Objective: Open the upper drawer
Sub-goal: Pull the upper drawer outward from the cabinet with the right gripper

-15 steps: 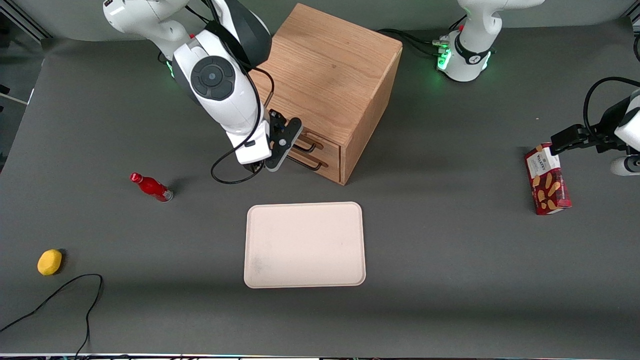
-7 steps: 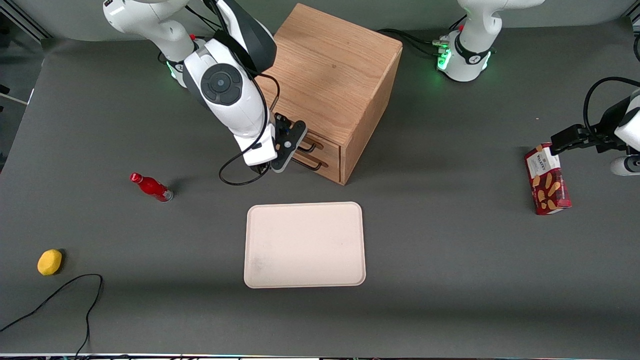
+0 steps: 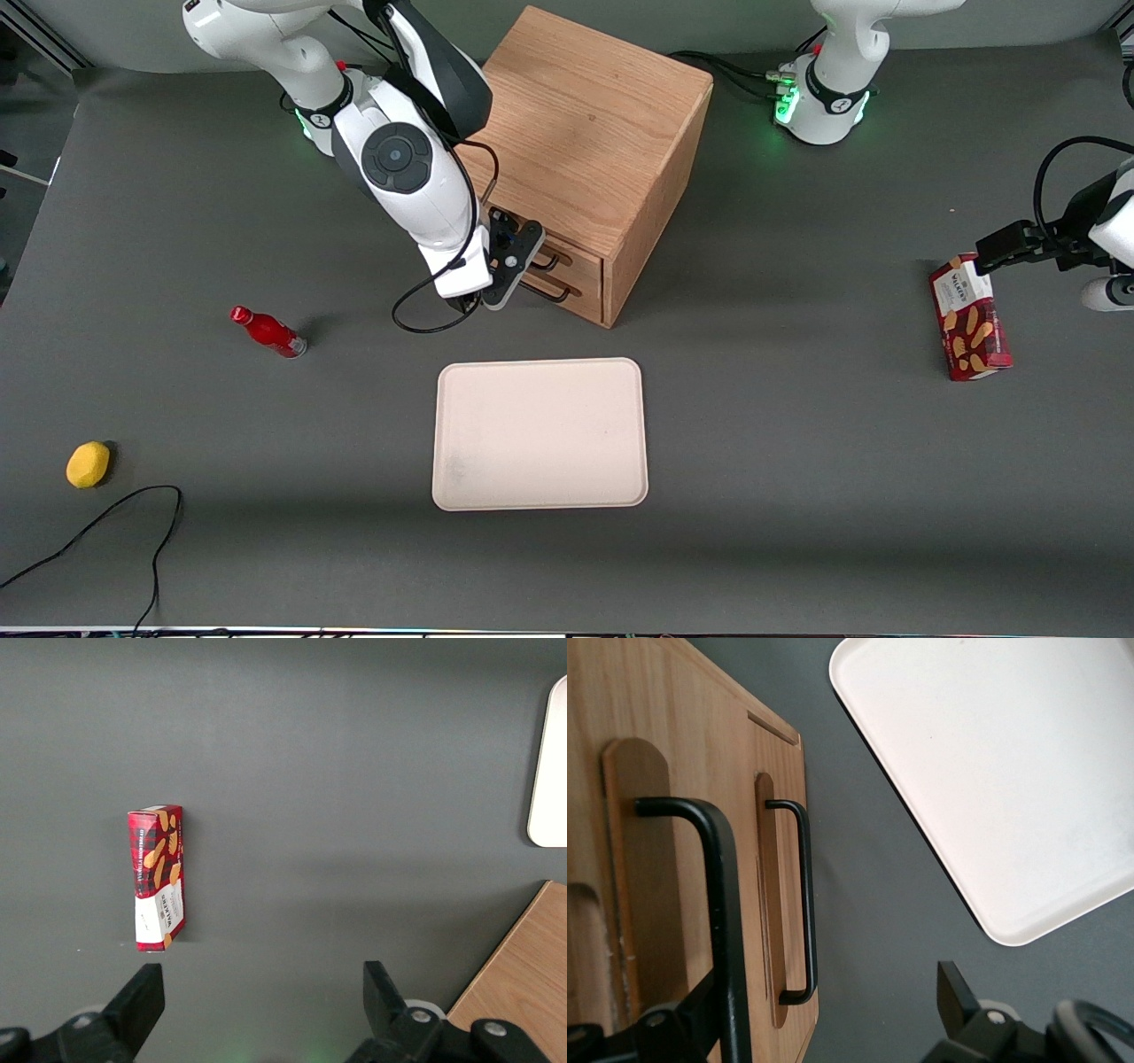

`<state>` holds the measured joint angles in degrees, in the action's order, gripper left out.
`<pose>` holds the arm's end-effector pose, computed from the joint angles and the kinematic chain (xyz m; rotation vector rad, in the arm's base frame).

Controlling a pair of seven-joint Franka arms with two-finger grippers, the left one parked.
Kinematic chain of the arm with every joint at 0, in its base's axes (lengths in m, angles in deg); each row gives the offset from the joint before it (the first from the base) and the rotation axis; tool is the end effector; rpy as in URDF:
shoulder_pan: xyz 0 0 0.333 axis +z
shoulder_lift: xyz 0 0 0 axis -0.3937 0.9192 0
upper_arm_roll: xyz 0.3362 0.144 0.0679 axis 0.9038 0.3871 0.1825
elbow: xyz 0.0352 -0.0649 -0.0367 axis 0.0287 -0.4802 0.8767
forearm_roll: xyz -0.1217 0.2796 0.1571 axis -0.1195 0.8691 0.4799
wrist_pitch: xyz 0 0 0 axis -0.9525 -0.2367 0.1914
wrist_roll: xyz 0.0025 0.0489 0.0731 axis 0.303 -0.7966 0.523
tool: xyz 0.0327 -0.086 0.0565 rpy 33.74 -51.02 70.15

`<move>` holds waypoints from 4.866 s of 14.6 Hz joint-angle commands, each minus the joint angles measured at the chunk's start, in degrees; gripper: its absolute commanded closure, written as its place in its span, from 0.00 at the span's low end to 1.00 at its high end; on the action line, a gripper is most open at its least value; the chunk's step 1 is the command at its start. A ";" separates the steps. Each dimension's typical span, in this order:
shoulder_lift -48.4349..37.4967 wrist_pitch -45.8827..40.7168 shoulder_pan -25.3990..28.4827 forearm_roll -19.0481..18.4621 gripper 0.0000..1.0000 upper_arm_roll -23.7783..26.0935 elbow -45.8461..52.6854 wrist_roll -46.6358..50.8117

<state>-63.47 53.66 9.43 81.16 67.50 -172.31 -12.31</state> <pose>0.4793 0.3631 0.4821 -2.6534 -1.4661 0.0618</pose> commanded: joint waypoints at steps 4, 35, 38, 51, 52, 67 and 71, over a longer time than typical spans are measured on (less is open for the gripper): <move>-0.37 3.25 0.16 0.79 0.00 -0.38 -2.36 -1.95; 5.43 3.61 -3.35 -1.14 0.00 -4.06 5.46 -3.88; 7.01 0.01 -3.53 -1.23 0.00 -4.24 9.32 -3.97; 9.82 -2.01 -5.72 -1.32 0.00 -5.65 13.37 -6.87; 10.43 -2.54 -6.07 -1.40 0.00 -5.65 14.68 -6.87; 14.04 -4.74 -9.50 -1.32 0.00 -5.65 19.79 -8.54; 15.53 -6.67 -10.64 -1.14 0.00 -5.65 22.51 -8.45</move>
<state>-50.24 49.49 -0.32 80.46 61.81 -153.94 -19.46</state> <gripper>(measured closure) 0.000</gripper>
